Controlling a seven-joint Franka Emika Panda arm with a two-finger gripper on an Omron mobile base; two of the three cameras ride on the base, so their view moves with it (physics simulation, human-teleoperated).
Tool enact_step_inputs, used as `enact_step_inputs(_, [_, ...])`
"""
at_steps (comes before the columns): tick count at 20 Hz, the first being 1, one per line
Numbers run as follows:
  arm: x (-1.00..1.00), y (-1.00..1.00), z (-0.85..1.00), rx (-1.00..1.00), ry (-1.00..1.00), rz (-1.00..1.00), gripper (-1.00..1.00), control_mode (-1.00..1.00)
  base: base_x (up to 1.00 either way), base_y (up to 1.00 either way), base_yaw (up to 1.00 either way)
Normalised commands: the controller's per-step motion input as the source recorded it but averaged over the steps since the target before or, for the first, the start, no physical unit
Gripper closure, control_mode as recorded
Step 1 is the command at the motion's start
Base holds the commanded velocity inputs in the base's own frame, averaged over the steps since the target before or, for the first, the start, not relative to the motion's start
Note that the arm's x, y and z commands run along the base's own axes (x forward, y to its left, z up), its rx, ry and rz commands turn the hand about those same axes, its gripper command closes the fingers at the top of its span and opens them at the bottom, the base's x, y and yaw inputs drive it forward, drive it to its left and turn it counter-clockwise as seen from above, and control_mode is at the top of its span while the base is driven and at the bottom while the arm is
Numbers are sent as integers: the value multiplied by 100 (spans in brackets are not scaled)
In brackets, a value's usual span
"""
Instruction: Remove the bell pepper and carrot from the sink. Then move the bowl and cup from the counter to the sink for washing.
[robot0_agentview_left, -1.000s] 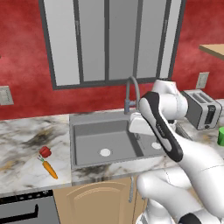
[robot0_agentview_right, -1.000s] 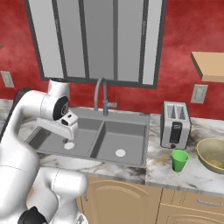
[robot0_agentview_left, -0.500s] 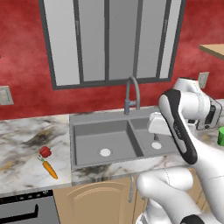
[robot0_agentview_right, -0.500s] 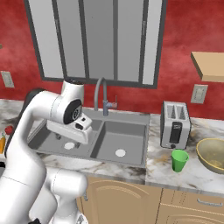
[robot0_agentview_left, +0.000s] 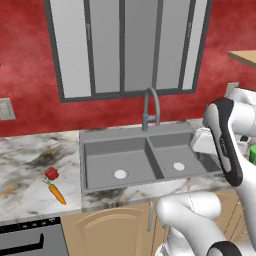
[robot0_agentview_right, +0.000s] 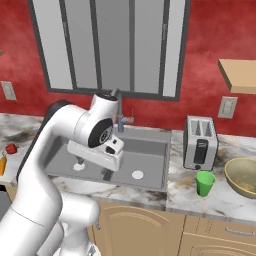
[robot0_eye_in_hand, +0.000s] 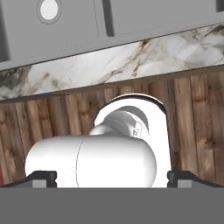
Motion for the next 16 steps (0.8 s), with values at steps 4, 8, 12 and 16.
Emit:
enact_step_inputs(4, [-12,-52,18,2,0,6,-100,-100,0,0,0])
enact_step_inputs(8, [-14,-49,19,0,0,7,-100,-100,0,0,0])
enact_step_inputs(12, [-13,-49,18,0,0,7,-100,-100,0,0,0])
enact_step_inputs(16, [-14,-45,15,0,0,9,-100,-100,0,0,0])
